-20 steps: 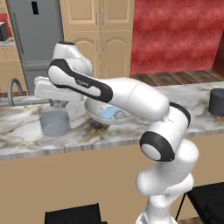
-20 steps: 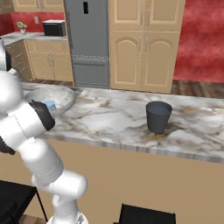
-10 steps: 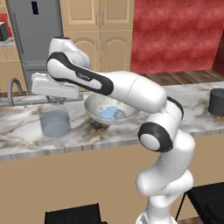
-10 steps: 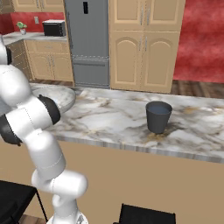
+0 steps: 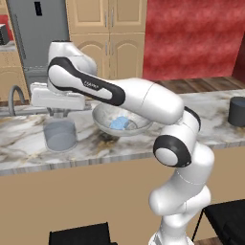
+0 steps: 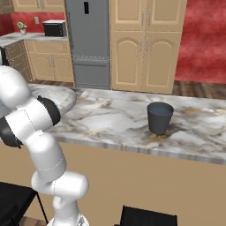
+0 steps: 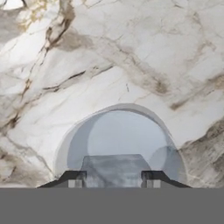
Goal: There are four ice cubes in the ice bowl. Place two ice cubes in each glass of water.
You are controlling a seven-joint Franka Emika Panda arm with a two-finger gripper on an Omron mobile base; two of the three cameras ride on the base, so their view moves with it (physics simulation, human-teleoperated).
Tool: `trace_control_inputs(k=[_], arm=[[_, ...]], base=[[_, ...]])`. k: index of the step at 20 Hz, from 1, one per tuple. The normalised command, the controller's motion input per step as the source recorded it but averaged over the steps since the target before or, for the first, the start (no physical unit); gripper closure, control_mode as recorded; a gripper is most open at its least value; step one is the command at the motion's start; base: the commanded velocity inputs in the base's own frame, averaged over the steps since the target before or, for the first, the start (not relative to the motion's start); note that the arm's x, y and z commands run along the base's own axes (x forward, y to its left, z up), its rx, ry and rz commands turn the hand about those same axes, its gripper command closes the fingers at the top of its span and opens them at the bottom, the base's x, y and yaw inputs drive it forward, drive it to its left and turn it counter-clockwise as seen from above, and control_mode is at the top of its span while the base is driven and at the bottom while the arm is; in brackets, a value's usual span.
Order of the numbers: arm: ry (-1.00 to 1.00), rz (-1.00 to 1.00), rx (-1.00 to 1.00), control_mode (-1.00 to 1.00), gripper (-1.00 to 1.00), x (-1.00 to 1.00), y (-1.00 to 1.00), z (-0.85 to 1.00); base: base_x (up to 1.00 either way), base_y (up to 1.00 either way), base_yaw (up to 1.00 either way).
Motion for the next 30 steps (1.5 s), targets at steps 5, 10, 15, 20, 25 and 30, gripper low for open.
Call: trace_control_inputs(k=[5, 10, 15, 20, 25, 30], arm=[[0.0, -0.01, 0.0, -1.0, 1.0, 0.0, -0.11, -0.37], [0.0, 0.0, 0.01, -1.0, 1.0, 0.0, -0.03, -0.07], [-0.04, 0.0, 0.01, -1.0, -1.0, 0.0, 0.03, 0.0], [-0.03, -0.01, 0.0, -1.0, -1.0, 0.0, 0.03, 0.0], [-0.07, -0.02, 0.02, -1.0, -1.0, 0.0, 0.0, 0.06], [-0.1, -0.02, 0.04, -1.0, -1.0, 0.0, 0.0, 0.23]], base=[[0.0, 0.0, 0.0], [0.0, 0.0, 0.0], [0.0, 0.0, 0.0], [0.0, 0.0, 0.0], [0.0, 0.0, 0.0], [0.0, 0.0, 0.0]])
